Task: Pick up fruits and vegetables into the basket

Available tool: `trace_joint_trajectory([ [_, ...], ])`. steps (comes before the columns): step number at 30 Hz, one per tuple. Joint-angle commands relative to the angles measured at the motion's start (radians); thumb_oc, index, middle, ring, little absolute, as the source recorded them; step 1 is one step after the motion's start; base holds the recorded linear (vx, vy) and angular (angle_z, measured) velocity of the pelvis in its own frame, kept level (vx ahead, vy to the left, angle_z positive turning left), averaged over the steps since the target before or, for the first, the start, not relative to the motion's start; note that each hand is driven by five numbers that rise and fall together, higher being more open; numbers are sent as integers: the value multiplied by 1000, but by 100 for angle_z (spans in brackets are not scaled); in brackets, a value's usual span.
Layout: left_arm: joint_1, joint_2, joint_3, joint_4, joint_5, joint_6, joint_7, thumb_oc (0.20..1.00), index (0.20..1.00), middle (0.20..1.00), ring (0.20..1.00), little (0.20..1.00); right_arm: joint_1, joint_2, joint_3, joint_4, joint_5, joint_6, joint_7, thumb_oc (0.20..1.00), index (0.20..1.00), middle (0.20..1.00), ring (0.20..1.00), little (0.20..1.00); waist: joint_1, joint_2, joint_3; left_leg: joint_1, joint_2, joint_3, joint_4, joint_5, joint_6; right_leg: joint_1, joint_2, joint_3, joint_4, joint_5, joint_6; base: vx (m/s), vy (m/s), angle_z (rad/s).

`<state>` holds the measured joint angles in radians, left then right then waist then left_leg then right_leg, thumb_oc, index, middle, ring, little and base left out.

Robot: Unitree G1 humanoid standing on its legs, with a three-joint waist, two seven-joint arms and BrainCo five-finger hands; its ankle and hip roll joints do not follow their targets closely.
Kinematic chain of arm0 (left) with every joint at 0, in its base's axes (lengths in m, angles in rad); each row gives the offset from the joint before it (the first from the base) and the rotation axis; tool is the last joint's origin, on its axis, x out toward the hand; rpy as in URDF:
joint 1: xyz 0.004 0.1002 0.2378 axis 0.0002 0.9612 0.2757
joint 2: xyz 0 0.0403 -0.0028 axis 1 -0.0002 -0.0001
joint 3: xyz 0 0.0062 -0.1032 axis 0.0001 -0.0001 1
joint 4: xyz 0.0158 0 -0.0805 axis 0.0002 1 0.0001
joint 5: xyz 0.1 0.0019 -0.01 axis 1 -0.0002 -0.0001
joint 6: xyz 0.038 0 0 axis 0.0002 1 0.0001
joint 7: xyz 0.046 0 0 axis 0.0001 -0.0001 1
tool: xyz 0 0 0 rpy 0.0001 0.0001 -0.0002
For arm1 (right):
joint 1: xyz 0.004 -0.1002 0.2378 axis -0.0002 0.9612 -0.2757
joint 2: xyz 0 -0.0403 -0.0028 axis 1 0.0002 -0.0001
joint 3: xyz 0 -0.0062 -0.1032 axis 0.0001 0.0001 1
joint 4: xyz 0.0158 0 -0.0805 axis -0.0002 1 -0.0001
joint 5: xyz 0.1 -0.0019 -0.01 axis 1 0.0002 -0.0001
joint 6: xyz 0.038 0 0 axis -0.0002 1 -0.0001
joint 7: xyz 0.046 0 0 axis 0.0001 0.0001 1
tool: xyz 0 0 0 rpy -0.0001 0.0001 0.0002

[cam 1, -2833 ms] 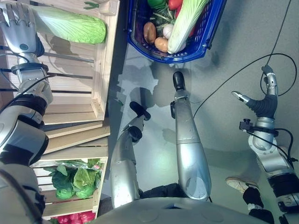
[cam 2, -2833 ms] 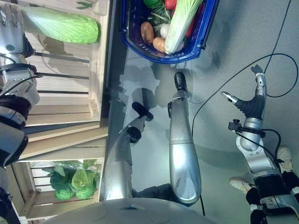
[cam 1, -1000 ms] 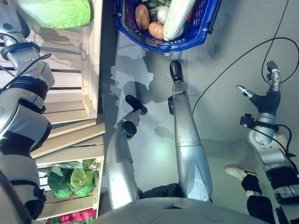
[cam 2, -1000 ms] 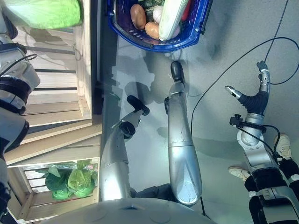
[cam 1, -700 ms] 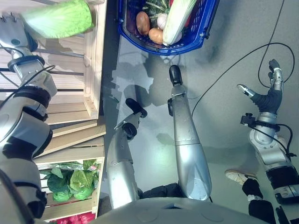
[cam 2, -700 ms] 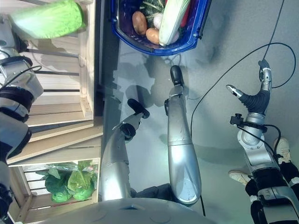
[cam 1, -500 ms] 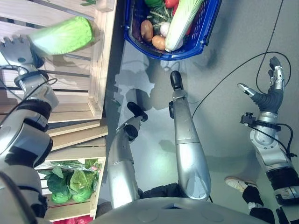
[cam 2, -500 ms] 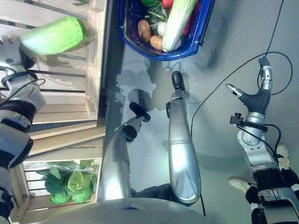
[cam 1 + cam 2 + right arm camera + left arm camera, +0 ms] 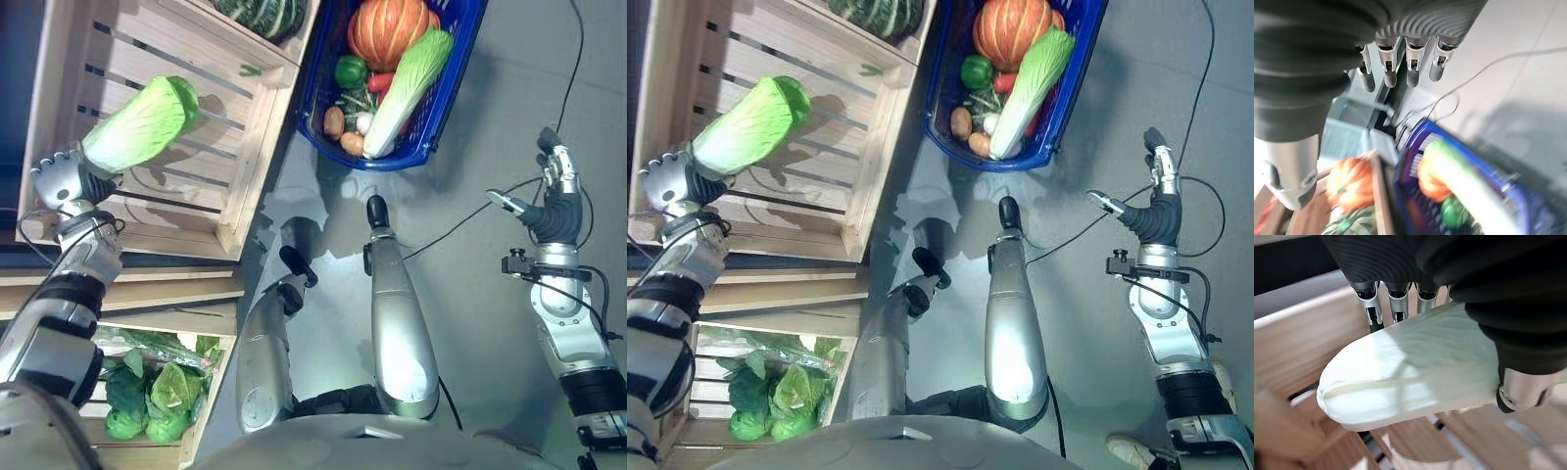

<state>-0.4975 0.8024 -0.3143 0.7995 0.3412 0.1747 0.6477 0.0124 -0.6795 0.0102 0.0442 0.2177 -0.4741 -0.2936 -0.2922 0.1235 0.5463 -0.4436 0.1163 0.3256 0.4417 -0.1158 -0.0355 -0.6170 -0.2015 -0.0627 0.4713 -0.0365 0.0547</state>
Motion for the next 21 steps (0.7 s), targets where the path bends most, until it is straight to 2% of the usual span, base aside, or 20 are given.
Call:
trace_joint_trajectory([
  [1, 88, 97, 153, -34, -70, -90, 35, 200, 200, 200, 200, 200, 41, 40, -43, -95, 61, 23, 111, 1000, 1000, 1000, 1000, 1000, 32, -74, -26, 11, -35, -12, 46, -81, 7, 109, -27, -16, -124, -9, 66, 37, -92, 7],
  [3, 132, 83, 190, -72, -97, -138, 18, 200, 200, 200, 200, 200, 47, 49, -40, -107, 88, 57, 167, 1000, 1000, 1000, 1000, 1000, 42, -79, -29, 44, -38, -18, 31, -77, 5, 148, -27, -23, -135, -12, 67, 43, -74, 7],
  [5, 199, 58, 233, -134, -118, -203, -4, 200, 200, 200, 200, 200, 60, 64, -35, -121, 122, 78, 239, 1000, 1000, 1000, 1000, 1000, 62, -84, -56, 79, -45, -29, 4, -71, 5, 188, -27, -34, -152, -17, 67, 30, -104, 14],
  [6, 233, 43, 254, -165, -137, -239, -16, 200, 200, 200, 200, 200, 67, 71, -30, -130, 133, 78, 284, 1000, 1000, 1000, 1000, 1000, 70, -92, -70, 87, -50, -22, -16, -39, 13, 200, -33, -47, -171, 8, 59, 7, -110, 8],
  [10, 344, -10, 279, -282, -136, -346, -49, 200, 200, 200, 200, 200, 71, 98, -4, -174, 181, 135, 417, 1000, 1000, 1000, 1000, 1000, 111, -103, -130, 163, -62, -40, -73, -25, 9, 293, -35, -79, -214, 3, 62, 79, -101, 6],
  [12, 363, -22, 282, -308, -128, -354, -58, 200, 200, 200, 200, 200, 71, 101, 3, -184, 187, 147, 435, 1000, 1000, 1000, 1000, 1000, 118, -104, -140, 177, -64, -44, -83, -22, 7, 310, -34, -84, -222, 2, 62, 81, -66, 13],
  [14, 417, -68, 282, -405, -102, -393, -103, 200, 200, 200, 200, 200, 60, 114, 27, -227, 217, 196, 500, 1000, 1000, 1000, 1000, 1000, 148, -102, -182, 231, -71, -56, -127, -14, 3, 379, -28, -105, -262, 0, 64, 132, -92, 2],
  [19, 465, -117, 265, -566, -60, -422, -233, 200, 200, 200, 200, 200, 32, 157, 106, -293, 269, 352, 531, 1000, 1000, 1000, 1000, 1000, 193, -108, -271, 343, -78, -74, -221, 1, -1, 499, -18, -133, -340, 16, 78, 155, -83, 17],
  [21, 471, -124, 257, -607, -55, -425, -270, 200, 200, 200, 200, 200, 25, 163, 134, -311, 260, 368, 536, 1000, 1000, 1000, 1000, 1000, 204, -112, -291, 362, -77, -78, -236, 4, -3, 520, -15, -139, -354, 20, 81, 118, -77, 17],
])
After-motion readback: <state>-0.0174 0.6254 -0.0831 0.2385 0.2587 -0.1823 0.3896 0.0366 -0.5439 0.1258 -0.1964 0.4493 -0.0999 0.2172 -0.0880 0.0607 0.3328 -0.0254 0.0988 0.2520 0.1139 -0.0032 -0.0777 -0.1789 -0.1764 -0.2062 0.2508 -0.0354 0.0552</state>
